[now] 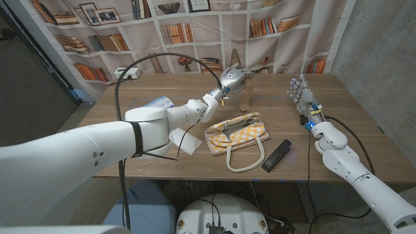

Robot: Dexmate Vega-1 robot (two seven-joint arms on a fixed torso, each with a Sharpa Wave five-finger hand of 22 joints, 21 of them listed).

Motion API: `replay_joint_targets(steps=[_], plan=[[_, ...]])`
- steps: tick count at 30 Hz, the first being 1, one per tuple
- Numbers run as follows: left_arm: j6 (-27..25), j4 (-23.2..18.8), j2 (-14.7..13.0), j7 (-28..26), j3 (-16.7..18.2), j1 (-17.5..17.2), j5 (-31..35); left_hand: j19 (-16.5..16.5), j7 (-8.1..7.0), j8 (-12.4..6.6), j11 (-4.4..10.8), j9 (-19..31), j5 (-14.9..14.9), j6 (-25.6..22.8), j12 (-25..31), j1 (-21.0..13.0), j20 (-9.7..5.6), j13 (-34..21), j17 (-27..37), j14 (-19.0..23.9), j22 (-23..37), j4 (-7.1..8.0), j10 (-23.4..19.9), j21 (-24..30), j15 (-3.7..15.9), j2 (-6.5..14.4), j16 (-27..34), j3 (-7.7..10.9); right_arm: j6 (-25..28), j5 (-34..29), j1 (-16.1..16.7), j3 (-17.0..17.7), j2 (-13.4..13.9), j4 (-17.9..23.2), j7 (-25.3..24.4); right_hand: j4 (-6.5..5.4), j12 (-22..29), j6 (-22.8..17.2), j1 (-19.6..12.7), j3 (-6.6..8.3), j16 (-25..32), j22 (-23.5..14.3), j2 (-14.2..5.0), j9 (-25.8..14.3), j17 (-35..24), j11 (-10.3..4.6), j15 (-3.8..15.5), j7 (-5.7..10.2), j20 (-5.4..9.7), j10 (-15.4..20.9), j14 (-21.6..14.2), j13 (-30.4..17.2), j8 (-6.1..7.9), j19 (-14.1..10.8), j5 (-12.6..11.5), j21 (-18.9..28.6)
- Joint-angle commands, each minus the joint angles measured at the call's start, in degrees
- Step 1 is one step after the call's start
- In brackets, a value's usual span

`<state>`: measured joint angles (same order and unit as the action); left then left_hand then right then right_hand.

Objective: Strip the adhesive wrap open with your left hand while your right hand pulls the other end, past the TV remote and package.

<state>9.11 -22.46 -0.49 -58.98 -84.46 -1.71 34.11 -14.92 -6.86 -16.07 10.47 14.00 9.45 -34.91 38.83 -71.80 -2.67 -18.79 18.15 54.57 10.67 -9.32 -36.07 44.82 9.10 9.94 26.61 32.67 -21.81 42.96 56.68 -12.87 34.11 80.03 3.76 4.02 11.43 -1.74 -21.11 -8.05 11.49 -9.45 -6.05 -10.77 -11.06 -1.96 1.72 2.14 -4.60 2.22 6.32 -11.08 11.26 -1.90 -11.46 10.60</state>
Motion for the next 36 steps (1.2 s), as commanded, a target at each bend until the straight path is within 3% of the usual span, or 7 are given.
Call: replay_joint_targets(steps=[1, 7, 14, 22, 36], plan=[[2.65, -6.60, -2.18, -5.02, 17.62, -4.45, 16.54, -0.03, 0.03, -0.23, 0.17, 0.12, 0.46, -0.23, 0.30, -0.83, -0.28, -11.58, 0.30, 5.01, 0.16, -0.01, -1.01, 0.42, 4.55, 0.40, -0.20, -0.23, -0.74, -0.15, -1.78, -0.61, -1.14, -1.79, 0.70, -0.25, 0.06, -0.49, 0.45, -0.07, 0.21, -0.23, 0.00, -0.12, -0.07, -0.02, 0.88, 0.01, -0.05, 0.61, -0.03, -0.10, 0.29, -0.03, 0.01, 0.13], [5.11, -10.61, -1.86, -5.02, 29.23, -7.94, 25.84, 0.55, 0.03, -0.14, 0.11, 0.22, 0.44, -0.14, 0.25, -1.04, -0.04, -11.76, 0.54, 4.81, 0.15, 0.08, -0.76, 0.44, 4.53, 0.44, -0.50, -0.36, -1.11, -0.30, -2.05, -0.47, -1.19, -1.74, 0.50, -0.26, 0.06, -0.46, 0.52, -0.10, 0.21, -0.23, 0.06, -0.12, -0.07, -0.03, 0.92, -0.01, -0.06, 0.62, -0.05, -0.10, 0.25, -0.05, 0.03, 0.13], [7.32, -12.74, -0.87, -5.02, 36.77, -10.37, 31.65, 1.02, 0.16, -0.20, 0.19, 0.30, 0.43, -0.41, 0.15, -1.23, -0.18, -11.47, 0.72, 4.65, 0.11, 0.17, -1.08, 0.43, 4.54, 0.49, -0.80, -0.45, -1.18, -0.15, -1.82, -0.25, -1.10, -1.50, 0.34, -0.28, 0.06, -0.50, 0.56, -0.10, 0.22, -0.23, 0.04, -0.12, -0.08, -0.02, 0.90, -0.02, -0.06, 0.64, -0.10, -0.10, 0.25, -0.07, 0.02, 0.14], [9.06, -15.47, -0.54, -5.02, 41.72, -12.48, 35.07, 1.12, 0.19, -0.13, 0.16, 0.37, 0.43, -0.36, 0.09, -1.38, -0.17, -11.41, 0.93, 4.60, 0.08, 0.24, -1.11, 0.56, 4.55, 0.50, -1.01, -0.56, -0.83, -0.09, -1.71, -0.18, -0.85, -1.19, 0.21, -0.28, 0.04, -0.49, 0.58, -0.09, 0.22, -0.23, 0.03, -0.12, -0.07, -0.02, 0.97, -0.01, -0.05, 0.64, -0.16, -0.10, 0.23, -0.07, 0.02, 0.14], [11.13, -18.12, -0.71, -5.02, 45.20, -14.00, 36.99, 1.93, 0.00, 0.16, 0.06, 0.53, 0.44, 0.11, 0.05, -1.69, 0.21, -11.75, 1.48, 4.47, 0.04, 0.44, -0.76, 0.63, 4.53, 0.63, -1.45, -0.77, -0.78, -0.37, -2.01, -0.35, -0.86, -0.94, 0.11, -0.25, 0.01, -0.49, 0.53, -0.03, 0.18, -0.23, -0.02, -0.12, -0.03, -0.03, 0.94, -0.03, -0.03, 0.61, -0.15, -0.10, 0.18, -0.09, 0.00, 0.14]])
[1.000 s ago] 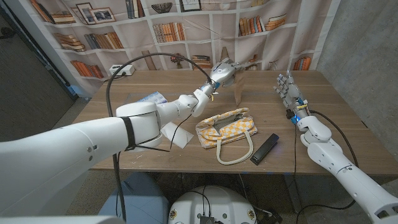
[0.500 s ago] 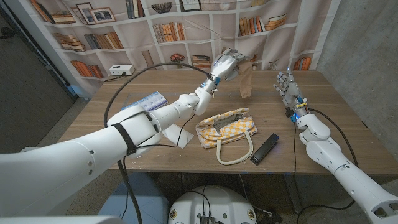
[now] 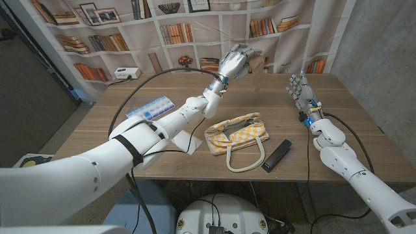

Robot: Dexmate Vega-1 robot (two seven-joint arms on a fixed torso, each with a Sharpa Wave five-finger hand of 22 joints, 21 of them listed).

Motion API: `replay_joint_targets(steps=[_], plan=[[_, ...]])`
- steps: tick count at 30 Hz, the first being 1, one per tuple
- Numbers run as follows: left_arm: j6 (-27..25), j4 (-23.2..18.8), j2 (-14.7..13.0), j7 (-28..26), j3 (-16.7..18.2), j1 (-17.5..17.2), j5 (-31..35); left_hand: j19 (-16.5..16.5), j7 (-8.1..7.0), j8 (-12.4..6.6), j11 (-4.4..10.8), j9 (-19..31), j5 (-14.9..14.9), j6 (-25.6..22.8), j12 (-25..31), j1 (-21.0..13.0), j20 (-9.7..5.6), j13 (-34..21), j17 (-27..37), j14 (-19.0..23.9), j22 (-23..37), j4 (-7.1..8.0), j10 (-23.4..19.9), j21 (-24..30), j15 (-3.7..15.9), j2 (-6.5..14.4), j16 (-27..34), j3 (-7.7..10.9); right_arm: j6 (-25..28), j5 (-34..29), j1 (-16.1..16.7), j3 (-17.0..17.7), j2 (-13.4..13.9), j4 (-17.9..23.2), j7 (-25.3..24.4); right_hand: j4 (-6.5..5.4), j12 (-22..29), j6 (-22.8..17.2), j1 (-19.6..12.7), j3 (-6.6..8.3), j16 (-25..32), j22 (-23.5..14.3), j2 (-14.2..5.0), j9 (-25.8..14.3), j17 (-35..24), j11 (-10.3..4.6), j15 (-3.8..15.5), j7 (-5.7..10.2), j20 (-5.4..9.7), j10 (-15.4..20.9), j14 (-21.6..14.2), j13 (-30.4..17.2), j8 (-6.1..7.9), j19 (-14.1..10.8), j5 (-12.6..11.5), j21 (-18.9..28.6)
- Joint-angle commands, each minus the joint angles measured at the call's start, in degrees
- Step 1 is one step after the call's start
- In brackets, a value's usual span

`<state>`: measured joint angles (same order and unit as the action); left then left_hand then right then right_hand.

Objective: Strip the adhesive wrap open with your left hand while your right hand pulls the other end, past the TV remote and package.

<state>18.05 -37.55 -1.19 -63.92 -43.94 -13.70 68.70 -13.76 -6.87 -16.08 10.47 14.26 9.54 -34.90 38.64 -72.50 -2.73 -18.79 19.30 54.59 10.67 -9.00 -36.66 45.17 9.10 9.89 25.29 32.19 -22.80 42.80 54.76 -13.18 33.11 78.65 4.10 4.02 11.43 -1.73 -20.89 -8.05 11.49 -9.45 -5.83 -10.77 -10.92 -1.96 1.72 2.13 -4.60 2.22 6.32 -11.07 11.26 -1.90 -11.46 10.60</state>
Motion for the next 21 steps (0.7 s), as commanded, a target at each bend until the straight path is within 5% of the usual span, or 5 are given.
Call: replay_joint_targets(steps=[1, 21], plan=[[2.30, -3.24, -0.07, -0.08, 4.91, -2.13, 2.41, 0.83, -0.02, 0.16, 0.00, 0.28, 0.35, 0.07, 0.24, -1.02, 0.29, -11.78, 0.37, 4.44, 0.02, 0.12, -0.12, 0.28, 4.53, 0.69, -0.16, -0.30, 0.37, -0.14, -0.02, 0.00, 0.17, 0.66, -0.41, -0.24, 0.01, -0.48, 0.29, -0.02, 0.18, -0.23, -0.25, -0.12, -0.17, -0.03, 0.97, -0.06, -0.02, 0.60, -0.15, -0.12, 0.18, -0.09, 0.00, 0.13], [10.70, -7.61, 0.94, -0.08, 11.80, -5.63, -2.20, 1.85, -0.25, 1.02, 0.47, 0.50, 0.46, 1.84, -0.65, -1.58, 0.59, -11.04, 0.90, 2.66, -0.08, 0.02, 0.54, 0.37, 4.57, 0.36, -1.75, -0.52, 0.09, -0.85, 0.68, 0.14, 0.48, 2.24, -1.38, -0.21, 0.00, -0.37, 0.29, 0.02, 0.16, -0.23, -0.25, -0.12, -0.15, -0.08, 0.91, 0.11, -0.02, 0.64, -0.20, -0.12, 0.09, -0.12, 0.00, 0.14]])
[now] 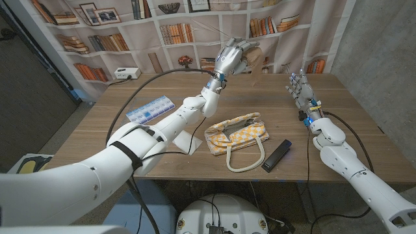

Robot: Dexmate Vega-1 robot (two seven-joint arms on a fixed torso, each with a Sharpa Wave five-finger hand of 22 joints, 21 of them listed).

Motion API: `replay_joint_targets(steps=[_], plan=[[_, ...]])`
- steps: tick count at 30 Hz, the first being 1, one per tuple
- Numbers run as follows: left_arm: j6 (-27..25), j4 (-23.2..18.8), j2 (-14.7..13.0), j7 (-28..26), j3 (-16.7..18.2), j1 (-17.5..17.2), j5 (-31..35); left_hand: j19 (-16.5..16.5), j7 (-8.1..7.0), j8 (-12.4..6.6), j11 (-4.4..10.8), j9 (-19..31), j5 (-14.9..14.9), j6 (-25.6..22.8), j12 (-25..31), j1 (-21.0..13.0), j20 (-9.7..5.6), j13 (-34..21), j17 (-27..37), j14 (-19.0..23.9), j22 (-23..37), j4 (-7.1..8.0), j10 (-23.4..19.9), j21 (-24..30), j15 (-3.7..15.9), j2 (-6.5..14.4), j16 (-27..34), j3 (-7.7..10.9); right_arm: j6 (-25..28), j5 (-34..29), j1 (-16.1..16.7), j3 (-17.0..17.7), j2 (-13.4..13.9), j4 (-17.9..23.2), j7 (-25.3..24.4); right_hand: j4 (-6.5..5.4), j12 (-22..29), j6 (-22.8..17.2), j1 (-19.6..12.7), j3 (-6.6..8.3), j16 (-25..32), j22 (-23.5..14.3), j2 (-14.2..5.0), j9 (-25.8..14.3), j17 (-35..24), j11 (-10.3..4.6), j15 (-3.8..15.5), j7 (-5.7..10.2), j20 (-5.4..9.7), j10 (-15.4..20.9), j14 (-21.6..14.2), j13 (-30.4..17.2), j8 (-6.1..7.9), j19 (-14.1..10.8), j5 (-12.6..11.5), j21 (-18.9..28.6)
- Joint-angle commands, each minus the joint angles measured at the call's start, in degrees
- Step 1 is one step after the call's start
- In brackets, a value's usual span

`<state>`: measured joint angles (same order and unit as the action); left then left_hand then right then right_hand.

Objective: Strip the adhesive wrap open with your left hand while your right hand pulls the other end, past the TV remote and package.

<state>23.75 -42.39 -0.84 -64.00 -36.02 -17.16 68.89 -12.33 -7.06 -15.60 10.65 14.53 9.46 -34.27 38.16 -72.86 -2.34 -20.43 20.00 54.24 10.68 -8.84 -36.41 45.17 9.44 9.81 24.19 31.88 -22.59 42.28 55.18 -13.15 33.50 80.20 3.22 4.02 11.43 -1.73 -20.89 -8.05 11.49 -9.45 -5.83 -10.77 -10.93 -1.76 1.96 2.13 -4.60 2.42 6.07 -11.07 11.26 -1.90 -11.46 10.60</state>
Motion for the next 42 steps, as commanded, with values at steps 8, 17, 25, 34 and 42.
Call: replay_joint_targets(steps=[8, 17, 25, 34, 42], plan=[[7.67, -5.16, 1.14, 0.01, 6.35, -4.15, -1.77, 1.11, -0.20, 0.78, 0.52, 0.34, 0.61, 1.66, -0.83, -1.66, 0.53, -8.86, 0.29, 1.38, -0.14, -0.40, 0.76, 0.30, 4.27, 0.25, -1.80, -0.38, 0.18, -0.27, 0.95, 0.29, 0.23, 1.63, -1.20, -0.24, 0.00, -0.34, 0.33, 0.04, 0.15, -0.23, -0.30, -0.12, -0.15, -0.23, 0.64, 0.17, -0.07, 0.47, 0.06, -0.12, 0.06, -0.12, 0.00, 0.13], [11.84, -8.30, 1.58, 0.01, 9.50, -6.30, 0.97, 2.41, 0.08, 4.28, 0.46, 0.59, 0.69, 10.65, -2.22, -2.00, 1.21, -8.97, 1.11, -5.03, -0.31, 0.09, 4.03, 0.24, 4.06, 0.21, -5.41, -2.98, -0.35, -0.79, 1.73, 0.70, 0.52, 2.64, -1.96, -0.27, -0.01, -0.64, 0.38, 0.08, 0.14, -0.23, -0.39, -0.13, -0.16, -0.31, 0.60, 0.44, -0.13, 0.47, 0.09, -0.12, 0.17, -0.13, -0.01, 0.13], [13.82, -10.86, 2.53, 0.01, 12.28, -8.27, 3.72, 3.15, 0.40, 4.83, 0.06, 0.61, 0.74, 13.60, -2.39, -1.20, 2.05, -10.01, 2.56, -8.67, -0.42, 0.94, 7.65, -0.09, 3.74, 0.73, -6.50, -4.45, -0.15, -0.90, 2.42, 0.96, 0.73, 3.61, -2.67, -0.24, -0.06, -0.88, 0.29, 0.17, 0.11, -0.23, -0.49, -0.14, -0.14, -0.46, 0.48, 0.65, -0.16, 0.35, 0.14, -0.12, 0.24, -0.11, -0.03, 0.13], [13.36, -13.03, 2.24, 0.01, 12.31, -9.49, 4.51, 4.76, 0.53, 5.27, -0.27, 0.52, 0.79, 19.03, -1.87, -0.27, 4.84, -11.67, 6.79, -14.50, -0.32, 1.63, 12.36, -0.82, 2.90, 1.01, -6.53, -6.67, 0.33, -1.17, 2.51, 0.98, 1.13, 4.19, -2.90, -0.20, -0.04, -0.98, 0.17, 0.30, 0.11, -0.23, -0.67, -0.14, -0.13, -0.63, 0.48, 0.73, -0.21, 0.42, 0.09, -0.12, 0.26, -0.13, -0.05, 0.13], [13.89, -13.58, 2.55, 0.01, 12.90, -10.08, 4.34, 6.27, 0.51, 5.38, -0.75, 0.32, 0.91, 23.59, -1.67, 0.85, 6.61, -13.28, 11.06, -21.41, 0.00, 2.39, 17.86, -1.17, 1.33, 1.22, -6.25, -8.45, 0.90, -1.21, 2.01, 0.75, 1.18, 3.99, -2.78, -0.18, -0.02, -1.24, 0.15, 0.33, 0.10, -0.23, -0.67, -0.14, -0.12, -0.68, 0.51, 0.74, -0.17, 0.48, 0.11, -0.12, 0.34, -0.15, -0.05, 0.14]])
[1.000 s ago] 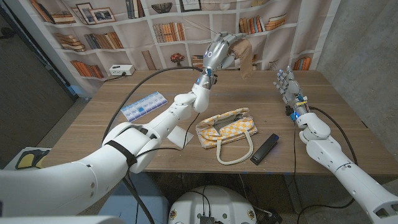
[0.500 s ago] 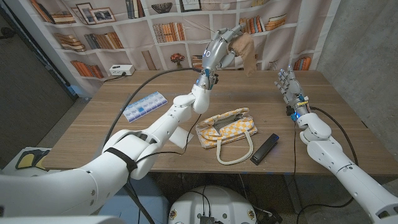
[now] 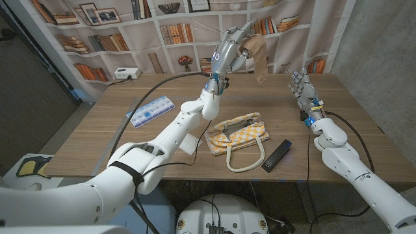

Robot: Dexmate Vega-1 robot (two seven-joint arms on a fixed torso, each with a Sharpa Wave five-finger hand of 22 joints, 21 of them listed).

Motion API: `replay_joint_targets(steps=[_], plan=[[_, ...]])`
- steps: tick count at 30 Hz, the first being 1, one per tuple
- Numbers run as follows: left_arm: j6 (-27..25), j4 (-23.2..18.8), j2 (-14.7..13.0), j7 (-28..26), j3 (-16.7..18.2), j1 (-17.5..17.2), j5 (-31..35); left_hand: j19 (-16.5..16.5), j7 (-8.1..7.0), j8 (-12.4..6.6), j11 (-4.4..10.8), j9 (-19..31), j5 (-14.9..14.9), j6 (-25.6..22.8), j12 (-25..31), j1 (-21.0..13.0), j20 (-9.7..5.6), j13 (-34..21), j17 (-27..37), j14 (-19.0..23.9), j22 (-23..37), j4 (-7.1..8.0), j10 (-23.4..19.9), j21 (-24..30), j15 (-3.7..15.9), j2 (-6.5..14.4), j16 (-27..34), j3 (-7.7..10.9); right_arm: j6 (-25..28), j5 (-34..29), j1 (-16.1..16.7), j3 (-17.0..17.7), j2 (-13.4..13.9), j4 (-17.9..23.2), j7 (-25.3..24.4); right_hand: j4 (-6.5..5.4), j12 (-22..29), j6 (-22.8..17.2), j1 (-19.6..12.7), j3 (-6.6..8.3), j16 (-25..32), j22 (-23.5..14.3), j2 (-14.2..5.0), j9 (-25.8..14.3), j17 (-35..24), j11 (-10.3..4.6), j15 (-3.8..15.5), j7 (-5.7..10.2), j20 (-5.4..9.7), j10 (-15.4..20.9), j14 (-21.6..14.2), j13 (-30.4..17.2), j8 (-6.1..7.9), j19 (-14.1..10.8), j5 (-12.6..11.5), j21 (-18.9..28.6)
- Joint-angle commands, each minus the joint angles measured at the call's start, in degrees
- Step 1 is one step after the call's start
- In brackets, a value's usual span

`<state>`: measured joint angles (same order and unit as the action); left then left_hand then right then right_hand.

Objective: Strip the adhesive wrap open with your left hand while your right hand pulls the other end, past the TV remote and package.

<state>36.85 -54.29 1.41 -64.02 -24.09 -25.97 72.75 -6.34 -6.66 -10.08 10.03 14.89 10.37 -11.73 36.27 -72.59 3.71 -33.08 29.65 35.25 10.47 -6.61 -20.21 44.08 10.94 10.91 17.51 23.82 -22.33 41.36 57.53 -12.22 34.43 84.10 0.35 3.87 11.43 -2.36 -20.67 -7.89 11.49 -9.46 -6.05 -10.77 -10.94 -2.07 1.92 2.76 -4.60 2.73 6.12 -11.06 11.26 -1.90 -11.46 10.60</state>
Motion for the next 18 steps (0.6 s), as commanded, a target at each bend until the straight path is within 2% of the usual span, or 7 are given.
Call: replay_joint_targets(steps=[1, 11, 14, 16, 18], plan=[[0.90, -1.73, 0.37, 0.02, 1.09, -1.36, 0.46, 0.36, 0.11, -0.16, -0.15, -0.04, 0.01, 1.10, 0.24, 0.57, 0.59, -0.67, 1.54, -2.64, 0.20, 0.15, 1.78, -0.11, -0.15, 0.12, 0.42, -0.41, 0.91, 0.00, -0.34, -0.10, 0.15, 0.22, -0.07, -0.02, -0.01, -0.61, -0.08, 0.17, 0.10, -0.23, -0.45, -0.14, -0.11, -0.31, 0.55, 0.10, -0.18, 0.21, 0.06, -0.12, 0.33, -0.15, -0.04, 0.14], [2.05, -1.39, 1.12, 0.02, 1.98, -1.26, 1.51, 1.19, -0.09, -0.30, -0.46, -0.19, 0.18, 2.62, -0.14, 0.56, 0.48, -0.82, 3.10, -6.01, 0.19, 0.55, 4.64, -0.41, -0.85, 0.66, 0.16, 0.05, 0.90, 0.00, -0.54, -0.04, 0.10, 0.07, -0.14, -0.02, -0.02, -0.70, -0.09, 0.22, 0.11, -0.23, -0.50, -0.14, -0.12, -0.44, 0.64, 0.18, -0.19, 0.20, 0.04, -0.12, 0.33, -0.16, -0.04, 0.14], [2.61, -1.10, 1.45, 0.02, 2.38, -1.17, 1.73, 1.51, -0.11, -0.39, -1.25, -0.37, 0.28, 3.68, -0.98, 0.95, 0.43, -0.07, 2.71, -9.56, 0.10, 1.23, 6.78, -0.63, -1.82, 0.65, -1.79, 1.32, 0.94, 0.06, -0.49, -0.02, 0.00, -0.05, -0.25, -0.03, -0.02, -0.66, -0.04, 0.20, 0.12, -0.23, -0.46, -0.14, -0.12, -0.42, 0.64, 0.15, -0.17, 0.22, 0.02, -0.12, 0.30, -0.17, -0.03, 0.14], [2.82, -1.05, 1.73, 0.02, 2.80, -1.25, 1.97, 1.55, -0.13, -0.49, -1.35, -0.45, 0.23, 3.91, -1.51, 1.49, 0.43, 0.30, 2.37, -10.61, 0.06, 1.73, 7.91, -0.70, -1.99, 0.43, -2.59, 1.74, 0.92, 0.05, -0.48, -0.02, -0.02, -0.07, -0.28, -0.03, -0.01, -0.67, -0.03, 0.19, 0.12, -0.23, -0.44, -0.14, -0.12, -0.44, 0.65, 0.14, -0.17, 0.23, 0.02, -0.12, 0.30, -0.17, -0.02, 0.14], [3.14, -0.90, 2.29, 0.02, 3.54, -1.38, 2.10, 1.80, -0.10, -0.59, -1.37, -0.52, 0.32, 4.06, -1.68, 1.41, 0.49, 0.63, 2.18, -11.15, 0.07, 2.03, 8.12, -0.79, -2.14, 1.07, -3.04, 2.66, 0.83, 0.02, -0.49, -0.02, -0.07, -0.16, -0.28, -0.03, -0.02, -0.71, -0.02, 0.19, 0.11, -0.23, -0.43, -0.14, -0.13, -0.43, 0.69, 0.13, -0.18, 0.22, 0.04, -0.12, 0.31, -0.17, -0.02, 0.14]])
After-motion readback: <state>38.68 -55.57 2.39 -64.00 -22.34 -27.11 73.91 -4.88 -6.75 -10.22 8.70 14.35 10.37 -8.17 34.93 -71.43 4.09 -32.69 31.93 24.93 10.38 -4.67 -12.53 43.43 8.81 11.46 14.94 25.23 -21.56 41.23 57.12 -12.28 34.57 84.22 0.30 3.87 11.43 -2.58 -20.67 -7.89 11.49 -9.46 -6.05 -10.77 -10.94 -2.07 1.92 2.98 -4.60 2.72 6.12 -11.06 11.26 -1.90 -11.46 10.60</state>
